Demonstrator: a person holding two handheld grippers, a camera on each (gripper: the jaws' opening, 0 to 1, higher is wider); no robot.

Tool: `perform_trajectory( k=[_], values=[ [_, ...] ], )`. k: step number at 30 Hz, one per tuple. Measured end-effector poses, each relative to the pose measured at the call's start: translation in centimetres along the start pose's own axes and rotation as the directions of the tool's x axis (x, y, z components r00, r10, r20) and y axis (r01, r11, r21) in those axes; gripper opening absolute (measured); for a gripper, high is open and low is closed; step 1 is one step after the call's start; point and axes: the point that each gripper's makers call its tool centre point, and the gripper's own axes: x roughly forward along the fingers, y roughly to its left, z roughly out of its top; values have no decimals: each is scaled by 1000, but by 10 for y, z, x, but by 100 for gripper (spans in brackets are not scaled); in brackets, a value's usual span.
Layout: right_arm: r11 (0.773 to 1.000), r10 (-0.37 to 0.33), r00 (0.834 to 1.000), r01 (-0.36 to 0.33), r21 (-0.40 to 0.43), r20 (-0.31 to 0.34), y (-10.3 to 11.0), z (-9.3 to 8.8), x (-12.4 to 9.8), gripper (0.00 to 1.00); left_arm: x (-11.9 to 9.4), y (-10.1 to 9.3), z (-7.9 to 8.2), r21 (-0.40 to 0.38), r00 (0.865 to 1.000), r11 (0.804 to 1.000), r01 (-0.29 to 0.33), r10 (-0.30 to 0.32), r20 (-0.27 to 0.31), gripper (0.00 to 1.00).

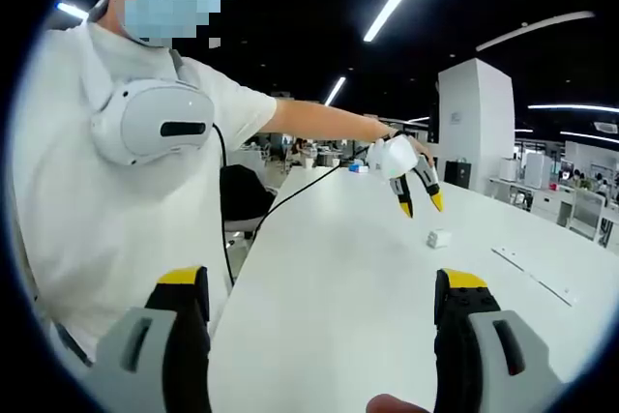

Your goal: Plug the desk Type‑C cable into the charger adapter.

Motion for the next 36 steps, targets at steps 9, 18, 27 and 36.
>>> perform_trajectory(
  k=[9,18,27,36],
  values=[
    [1000,-7,1000,7,4,1,-2,-1,-3,98,15,4,-15,121,999,993,-1,6,-44,34],
    [1000,-13,1000,13,8,-1,-4,-2,-4,98,27,8,-13,187,999,982,-13,20,-35,36],
    [1000,-24,1000,24,10,4,-5,-1,-6,98,38,12,-14,349,997,937,-25,48,-55,37],
    [1000,-22,1000,22,8,4,-8,-1,-7,98,43,14,-4,386,998,922,-39,57,-36,36]
  ],
)
